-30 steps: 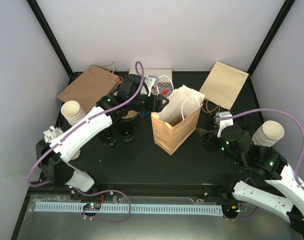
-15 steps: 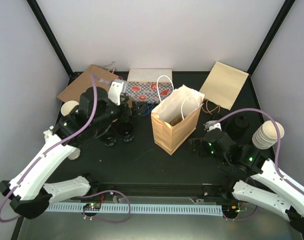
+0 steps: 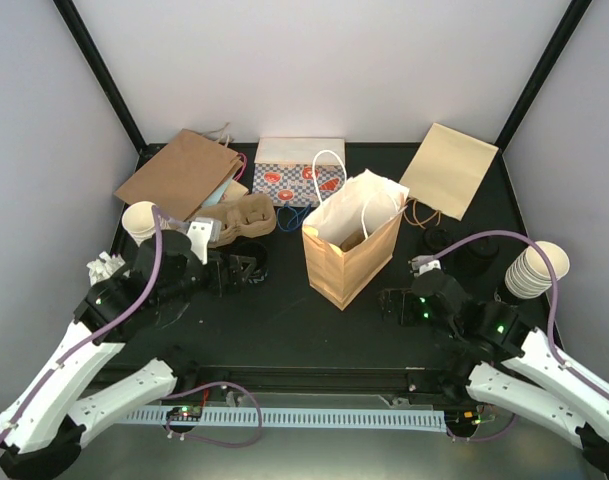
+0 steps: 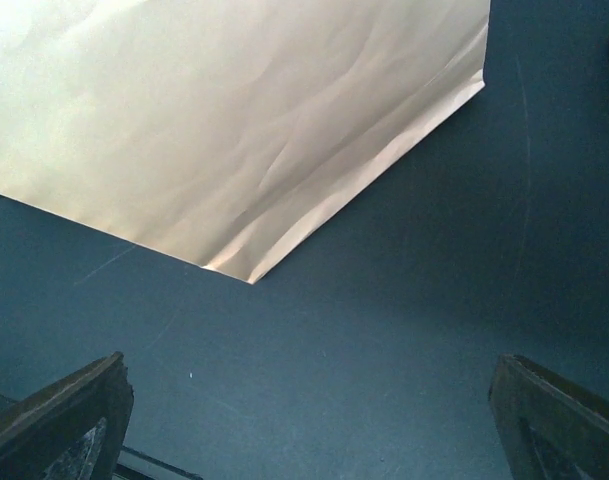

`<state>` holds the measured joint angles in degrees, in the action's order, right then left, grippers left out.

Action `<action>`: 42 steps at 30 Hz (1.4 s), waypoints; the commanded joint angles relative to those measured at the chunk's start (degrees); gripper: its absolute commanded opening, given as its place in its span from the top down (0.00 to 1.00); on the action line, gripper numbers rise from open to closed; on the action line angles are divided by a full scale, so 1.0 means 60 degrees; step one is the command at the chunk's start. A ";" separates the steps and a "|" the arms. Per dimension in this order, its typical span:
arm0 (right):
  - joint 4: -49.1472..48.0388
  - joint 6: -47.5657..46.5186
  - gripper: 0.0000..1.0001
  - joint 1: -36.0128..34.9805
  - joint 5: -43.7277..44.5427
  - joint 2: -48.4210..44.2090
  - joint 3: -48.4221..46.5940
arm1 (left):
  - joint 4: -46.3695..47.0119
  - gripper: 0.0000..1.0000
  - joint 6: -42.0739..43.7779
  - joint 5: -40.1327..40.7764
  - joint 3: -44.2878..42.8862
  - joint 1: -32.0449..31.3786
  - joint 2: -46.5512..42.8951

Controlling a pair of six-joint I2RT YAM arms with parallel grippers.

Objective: Pack the takeout coffee

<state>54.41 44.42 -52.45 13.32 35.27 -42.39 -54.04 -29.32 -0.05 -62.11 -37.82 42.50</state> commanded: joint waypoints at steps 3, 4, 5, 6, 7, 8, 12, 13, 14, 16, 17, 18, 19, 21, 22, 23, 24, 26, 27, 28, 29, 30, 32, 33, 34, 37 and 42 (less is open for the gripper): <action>0.0242 0.0389 0.00 0.0040 0.0058 0.0240 -0.0035 | -0.1102 0.01 -0.0546 -0.0232 0.0131 0.0068 -0.0354; 0.0282 0.0475 0.00 0.0040 0.0134 0.0312 -0.0026 | -0.1244 0.01 -0.0566 -0.0283 0.0103 0.0070 -0.0315; 0.0426 0.0574 0.00 0.0040 0.0233 0.0430 -0.0023 | -0.1404 0.01 -0.0607 -0.0326 0.0067 0.0077 -0.0241; 0.0550 0.0665 0.00 0.0040 0.0300 0.0589 -0.0068 | -0.1560 0.01 -0.0663 -0.0359 0.0018 0.0086 -0.0160; 0.0659 0.0738 0.00 0.0040 0.0341 0.0839 -0.0155 | -0.1715 0.01 -0.0720 -0.0432 -0.0010 0.0076 -0.0091; 0.0788 0.0828 0.00 0.0040 0.0372 0.1019 -0.0240 | -0.1857 0.01 -0.0829 -0.0531 -0.0026 0.0078 -0.0026; 0.1256 0.0866 0.00 0.0042 0.0493 0.1724 -0.0805 | -0.2091 0.01 -0.1138 -0.0672 -0.0078 0.0083 -0.0058; 0.1260 0.0752 0.00 0.0040 0.0518 0.1807 -0.0921 | -0.2109 0.01 -0.1175 -0.0663 -0.0058 0.0086 -0.0148; 0.1167 0.0623 0.00 0.0040 0.0489 0.1845 -0.0975 | -0.2100 0.01 -0.1219 -0.0643 -0.0023 0.0077 -0.0256; 0.0992 0.0475 0.00 0.0042 0.0450 0.1764 -0.0943 | -0.1967 0.01 -0.1344 -0.0653 0.0161 0.0069 -0.0550; 0.0881 0.0401 0.00 0.0047 0.0380 0.1662 -0.0865 | -0.1826 0.01 -0.1398 -0.0733 0.0257 0.0084 -0.0688; 0.0724 0.0315 0.00 0.0044 0.0265 0.1547 -0.0743 | -0.1706 0.01 -0.1425 -0.0836 0.0341 0.0083 -0.0822; 0.0593 0.0272 0.00 0.0041 0.0136 0.1435 -0.0634 | -0.1621 0.01 -0.1443 -0.0899 0.0395 0.0079 -0.0916; 0.0534 0.0320 0.00 0.0040 -0.0053 0.1395 -0.0526 | -0.1592 0.01 -0.1422 -0.0904 0.0385 0.0089 -0.0988; 0.0532 0.0254 0.00 0.0040 -0.0170 0.1440 -0.0523 | -0.1629 0.01 -0.1393 -0.0867 0.0346 0.0087 -0.0971; 0.0530 0.0167 0.00 0.0040 -0.0281 0.1490 -0.0530 | -0.1670 0.01 -0.1371 -0.0822 0.0315 0.0087 -0.0923; 0.0539 0.0092 0.00 0.0040 -0.0411 0.1554 -0.0524 | -0.1723 0.01 -0.1346 -0.0776 0.0293 0.0083 -0.0872; 0.0555 0.0012 0.00 0.0040 -0.0562 0.1630 -0.0491 | -0.1845 0.01 -0.1305 -0.0716 0.0262 0.0083 -0.0746; 0.0542 0.0009 0.00 0.0042 -0.0616 0.1660 -0.0442 | -0.1933 0.01 -0.1285 -0.0655 0.0248 0.0086 -0.0681; 0.0491 0.0006 0.00 0.0040 -0.0689 0.1686 -0.0361 | -0.2027 0.01 -0.1290 -0.0596 0.0255 0.0081 -0.0638; 0.0414 0.0019 0.00 0.0040 -0.0789 0.1692 -0.0281 | -0.2104 0.01 -0.1312 -0.0537 0.0247 0.0090 -0.0614; 0.0345 0.0002 0.00 0.0040 -0.0910 0.1719 -0.0198 | -0.2169 0.01 -0.1341 -0.0502 0.0244 0.0091 -0.0628; 0.0187 -0.0036 0.00 0.0047 -0.1134 0.1778 -0.0085 | -0.2288 0.01 -0.1452 -0.0425 0.0290 0.0092 -0.0744; 0.0156 -0.0025 0.00 0.0041 -0.1176 0.1807 -0.0047 | -0.2311 0.01 -0.1493 -0.0417 0.0334 0.0084 -0.0842; 0.0124 -0.0011 0.00 0.0040 -0.1209 0.1832 -0.0040 | -0.2336 0.01 -0.1506 -0.0412 0.0389 0.0075 -0.0962; -0.0102 0.0019 0.00 0.0040 -0.1490 0.1870 0.0065 | -0.2423 0.01 -0.1444 -0.0360 0.0635 0.0079 -0.1343; -0.0360 0.0142 0.00 0.0040 -0.2012 0.1842 0.0422 | -0.2612 0.01 -0.1317 -0.0327 0.1190 0.0090 -0.1532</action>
<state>54.83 44.91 -52.40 4.67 46.61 -41.69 -67.07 -37.26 -2.98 -57.08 -37.82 33.45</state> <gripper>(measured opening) 0.999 0.989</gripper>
